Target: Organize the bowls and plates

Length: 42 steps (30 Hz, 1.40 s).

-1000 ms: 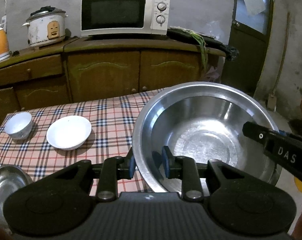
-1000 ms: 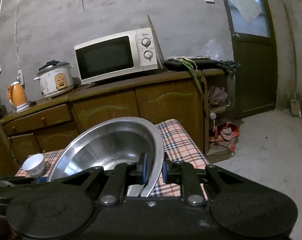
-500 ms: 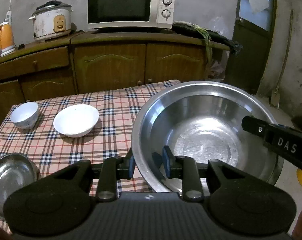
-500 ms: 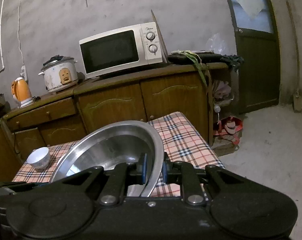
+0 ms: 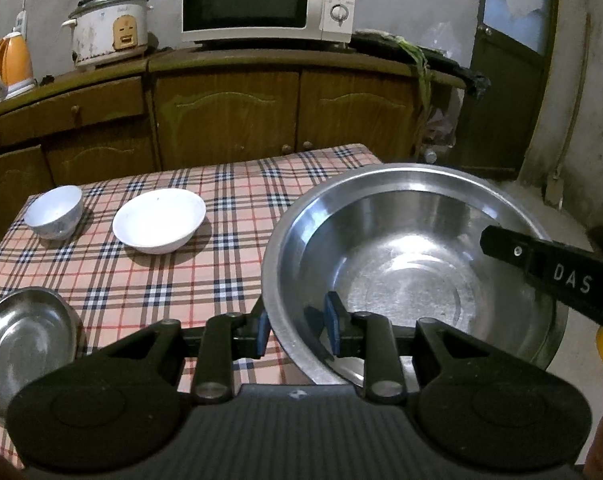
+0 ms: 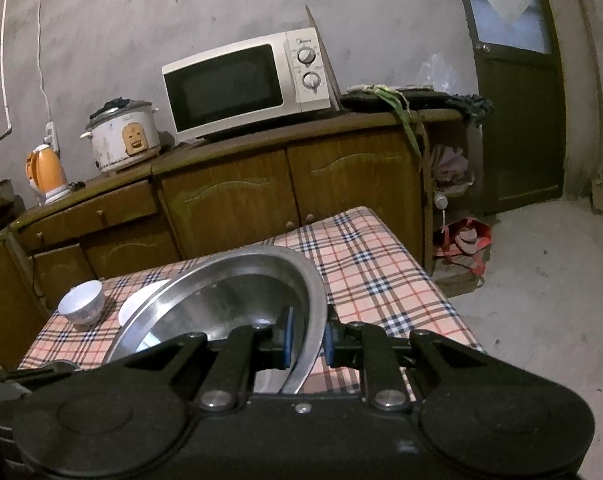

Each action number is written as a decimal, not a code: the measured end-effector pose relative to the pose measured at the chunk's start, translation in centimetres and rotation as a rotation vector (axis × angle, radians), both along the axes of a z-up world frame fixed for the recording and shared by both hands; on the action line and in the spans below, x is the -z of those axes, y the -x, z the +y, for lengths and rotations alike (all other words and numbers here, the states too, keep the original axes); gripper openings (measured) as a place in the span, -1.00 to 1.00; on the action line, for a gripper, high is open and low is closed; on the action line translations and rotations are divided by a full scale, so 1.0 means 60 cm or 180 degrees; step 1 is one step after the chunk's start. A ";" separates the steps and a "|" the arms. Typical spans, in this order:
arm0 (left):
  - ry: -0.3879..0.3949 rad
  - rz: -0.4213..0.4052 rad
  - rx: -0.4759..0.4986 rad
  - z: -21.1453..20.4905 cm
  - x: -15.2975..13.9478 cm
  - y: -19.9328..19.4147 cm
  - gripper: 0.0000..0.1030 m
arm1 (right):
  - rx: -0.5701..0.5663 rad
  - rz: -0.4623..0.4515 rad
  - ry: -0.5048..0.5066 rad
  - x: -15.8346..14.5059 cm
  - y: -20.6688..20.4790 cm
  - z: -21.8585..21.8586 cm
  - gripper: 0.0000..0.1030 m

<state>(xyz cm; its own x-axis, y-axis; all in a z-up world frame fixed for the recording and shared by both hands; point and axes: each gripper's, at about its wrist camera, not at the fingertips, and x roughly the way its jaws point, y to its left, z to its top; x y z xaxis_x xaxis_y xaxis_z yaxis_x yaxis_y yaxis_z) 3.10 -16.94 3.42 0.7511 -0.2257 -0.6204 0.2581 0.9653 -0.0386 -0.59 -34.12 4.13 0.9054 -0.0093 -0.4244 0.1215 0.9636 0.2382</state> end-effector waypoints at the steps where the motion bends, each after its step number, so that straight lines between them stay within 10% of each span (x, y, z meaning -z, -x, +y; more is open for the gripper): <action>1: -0.0003 0.0009 -0.0003 0.001 0.002 0.000 -0.45 | -0.0005 0.0010 -0.0001 0.002 0.000 0.001 -0.60; 42: -0.0093 0.0236 -0.0119 0.028 0.041 -0.006 -0.46 | -0.0166 0.0337 -0.0044 0.061 -0.024 0.029 -0.60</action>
<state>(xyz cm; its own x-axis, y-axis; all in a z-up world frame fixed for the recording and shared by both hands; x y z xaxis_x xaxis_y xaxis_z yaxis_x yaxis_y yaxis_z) 3.44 -15.25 0.95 0.7105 -0.1792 -0.6805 0.2192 0.9753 -0.0280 0.84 -32.37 0.49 0.8546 0.0431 -0.5175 0.0967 0.9659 0.2401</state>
